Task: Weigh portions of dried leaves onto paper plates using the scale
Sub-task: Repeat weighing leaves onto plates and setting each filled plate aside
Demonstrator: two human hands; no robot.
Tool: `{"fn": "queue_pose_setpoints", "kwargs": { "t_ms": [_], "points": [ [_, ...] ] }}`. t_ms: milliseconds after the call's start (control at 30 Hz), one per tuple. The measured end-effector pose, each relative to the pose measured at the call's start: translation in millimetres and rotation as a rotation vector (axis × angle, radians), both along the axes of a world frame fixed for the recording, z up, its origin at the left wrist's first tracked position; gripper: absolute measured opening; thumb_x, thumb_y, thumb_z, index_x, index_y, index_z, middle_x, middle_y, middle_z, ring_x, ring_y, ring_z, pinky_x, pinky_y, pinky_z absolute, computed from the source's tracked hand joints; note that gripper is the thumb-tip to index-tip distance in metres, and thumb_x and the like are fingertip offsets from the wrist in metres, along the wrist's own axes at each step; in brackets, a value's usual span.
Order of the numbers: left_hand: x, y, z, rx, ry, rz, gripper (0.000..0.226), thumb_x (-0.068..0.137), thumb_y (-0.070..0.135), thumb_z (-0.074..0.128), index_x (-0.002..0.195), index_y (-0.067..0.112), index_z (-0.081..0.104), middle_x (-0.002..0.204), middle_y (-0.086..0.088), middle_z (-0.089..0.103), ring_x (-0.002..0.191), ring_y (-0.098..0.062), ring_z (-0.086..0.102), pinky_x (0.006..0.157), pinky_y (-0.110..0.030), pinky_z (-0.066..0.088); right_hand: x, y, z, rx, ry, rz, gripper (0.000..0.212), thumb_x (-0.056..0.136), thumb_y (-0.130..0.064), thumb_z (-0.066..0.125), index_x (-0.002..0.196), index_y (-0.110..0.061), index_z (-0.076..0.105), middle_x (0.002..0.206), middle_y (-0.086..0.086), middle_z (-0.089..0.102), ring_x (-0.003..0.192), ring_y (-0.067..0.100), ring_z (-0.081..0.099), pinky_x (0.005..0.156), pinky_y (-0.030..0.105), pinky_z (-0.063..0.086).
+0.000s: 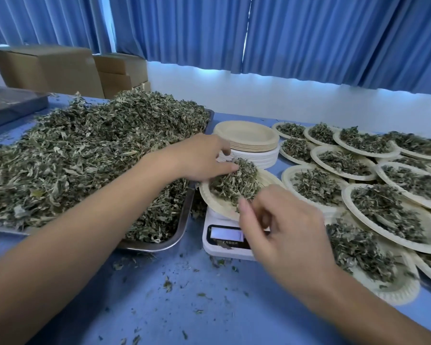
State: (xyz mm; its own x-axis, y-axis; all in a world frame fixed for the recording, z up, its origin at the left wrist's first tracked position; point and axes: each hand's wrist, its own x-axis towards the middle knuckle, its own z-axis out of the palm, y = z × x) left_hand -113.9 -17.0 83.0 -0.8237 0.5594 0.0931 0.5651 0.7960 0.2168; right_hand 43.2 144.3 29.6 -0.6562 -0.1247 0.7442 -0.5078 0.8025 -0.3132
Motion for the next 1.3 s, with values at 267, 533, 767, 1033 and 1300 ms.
{"fn": "queue_pose_setpoints", "kwargs": {
  "t_ms": [267,533,767,1033,1300],
  "points": [
    [2,5,-2,-0.055,-0.064,-0.071,0.065,0.096,0.056,0.056,0.145,0.014,0.049,0.131,-0.006,0.065,0.116,-0.022,0.062,0.1,-0.04,0.05,-62,69,33,0.066,-0.702,-0.432,0.022,0.093,-0.04,0.064,0.091,-0.02,0.071,0.066,0.0,0.071,0.064,0.019,0.069,0.057,0.027,0.052],
    [8,12,-6,0.081,-0.223,-0.133,0.114,0.065,0.097,0.049,0.157,0.036,0.022,0.159,0.011,0.037,0.138,-0.008,0.043,0.108,-0.024,0.035,-86,86,36,-0.322,-0.824,-0.308,0.011,0.086,-0.006,0.071,0.076,-0.002,0.074,0.047,0.01,0.064,0.037,0.018,0.052,0.045,0.027,0.048],
    [15,45,13,0.157,-0.214,-0.294,0.133,0.047,0.089,0.076,0.15,0.061,-0.002,0.155,0.039,0.009,0.14,0.011,0.022,0.116,-0.02,0.019,-79,131,70,-0.483,-0.718,-0.307,0.01,0.082,0.0,0.072,0.072,0.0,0.075,0.047,0.016,0.063,0.041,0.023,0.049,0.045,0.026,0.04],
    [2,190,47,0.175,-0.155,-0.529,0.135,0.05,0.085,0.077,0.157,0.048,0.002,0.162,0.031,0.011,0.144,0.012,0.014,0.119,-0.022,0.018,-47,254,105,-0.551,-0.6,-0.522,0.011,0.082,0.003,0.073,0.086,0.013,0.073,0.05,0.016,0.062,0.029,0.013,0.044,0.036,0.02,0.034],
    [-20,373,54,0.122,-0.126,-0.681,0.133,0.058,0.074,0.083,0.16,0.036,0.006,0.166,0.015,0.015,0.149,-0.005,0.021,0.117,-0.023,0.021,-32,402,116,-0.535,-0.496,-0.792,0.009,0.083,0.002,0.076,0.086,0.011,0.074,0.055,0.014,0.063,0.034,0.017,0.052,0.039,0.022,0.047]
  ]
}}
